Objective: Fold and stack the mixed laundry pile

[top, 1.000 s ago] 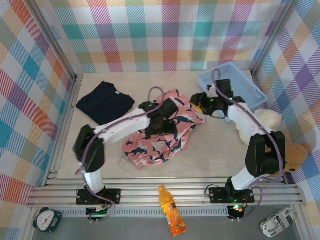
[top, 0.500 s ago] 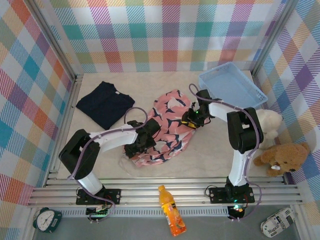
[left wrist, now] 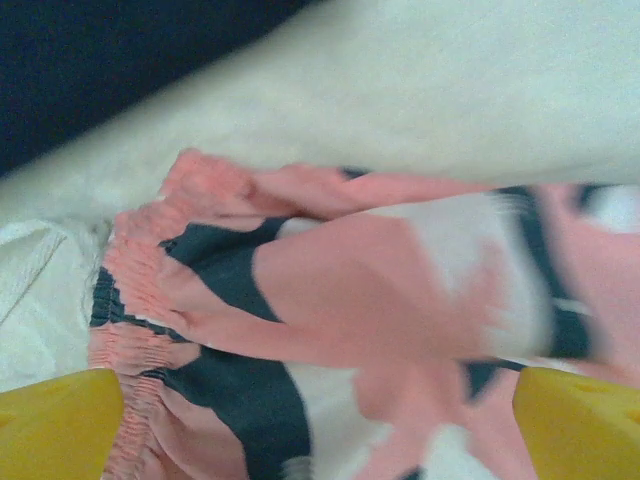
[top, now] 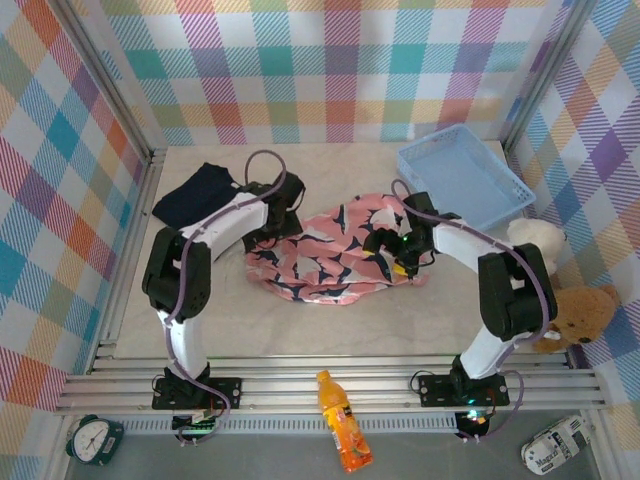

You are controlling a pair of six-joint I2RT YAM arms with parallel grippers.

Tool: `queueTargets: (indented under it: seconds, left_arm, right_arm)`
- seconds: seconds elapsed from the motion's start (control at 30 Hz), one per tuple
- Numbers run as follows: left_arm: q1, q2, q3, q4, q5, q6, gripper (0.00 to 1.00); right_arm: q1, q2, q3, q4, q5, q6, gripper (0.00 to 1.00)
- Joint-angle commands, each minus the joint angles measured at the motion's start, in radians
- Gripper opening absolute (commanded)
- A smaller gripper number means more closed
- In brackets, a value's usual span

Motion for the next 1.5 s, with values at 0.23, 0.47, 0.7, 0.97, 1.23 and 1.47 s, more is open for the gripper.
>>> queueTargets:
  seconds: [0.23, 0.47, 0.7, 0.97, 1.23, 1.47]
  left_arm:
    - [0.055, -0.364, -0.398, 0.123, 0.190, -0.099, 0.96]
    - [0.102, -0.427, -0.675, 0.500, 0.254, -0.121, 0.80]
    - [0.128, -0.264, -0.667, 0.579, 0.323, -0.063, 0.78]
    - [0.126, -0.103, -0.589, 0.615, 0.329, -0.024, 0.50]
    - [0.118, -0.118, -0.472, 0.395, 0.295, 0.056, 0.00]
    - [0.061, -0.255, -0.258, 0.085, 0.097, 0.107, 0.00]
  right_arm:
    - [-0.044, -0.049, 0.057, -0.113, 0.056, -0.071, 1.00]
    - [-0.085, -0.086, 0.045, -0.168, 0.073, -0.142, 1.00]
    - [-0.081, -0.112, 0.036, -0.176, 0.047, -0.163, 0.99]
    - [0.039, -0.081, 0.040, -0.125, 0.015, -0.141, 0.76]
    - [0.207, 0.115, 0.221, -0.071, 0.045, -0.090, 0.53]
    - [0.288, 0.294, 0.337, -0.071, 0.088, 0.044, 0.48]
